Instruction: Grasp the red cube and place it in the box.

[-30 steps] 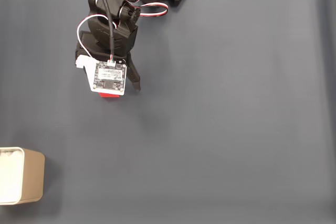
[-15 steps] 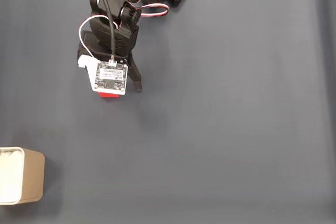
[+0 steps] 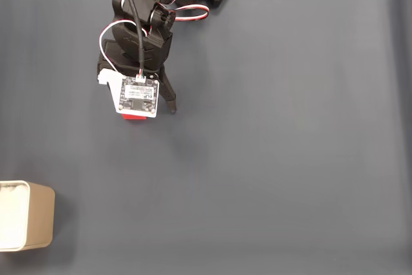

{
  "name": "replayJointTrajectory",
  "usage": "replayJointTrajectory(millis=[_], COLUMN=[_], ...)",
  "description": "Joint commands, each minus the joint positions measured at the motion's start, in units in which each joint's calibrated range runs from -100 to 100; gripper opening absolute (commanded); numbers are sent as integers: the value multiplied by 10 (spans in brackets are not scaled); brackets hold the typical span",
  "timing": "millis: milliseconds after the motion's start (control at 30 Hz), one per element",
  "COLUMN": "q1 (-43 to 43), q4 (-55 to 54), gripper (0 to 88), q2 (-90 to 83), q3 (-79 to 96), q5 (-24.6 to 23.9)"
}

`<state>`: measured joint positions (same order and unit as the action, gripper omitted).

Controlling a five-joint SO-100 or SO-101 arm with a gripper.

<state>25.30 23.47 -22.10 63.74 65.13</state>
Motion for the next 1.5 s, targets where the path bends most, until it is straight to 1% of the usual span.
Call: replayJointTrajectory(millis=[0, 300, 367, 433, 633, 967, 1233, 1333, 1467], q1=[-6, -7, -7, -8, -9, -9, -15, -17, -21], q4=[-7, -4, -4, -3, -1, 16, 52, 92, 177], gripper=[365, 360, 342, 311, 117, 1, 0, 0, 0], q2=[-15, -19, -20, -21, -22, -27, -49, -72, -113], q3=[-6, -6, -6, -6, -6, -6, -12, -26, -69], q5=[-5, -7, -10, -11, -14, -6, -10, -14, -25])
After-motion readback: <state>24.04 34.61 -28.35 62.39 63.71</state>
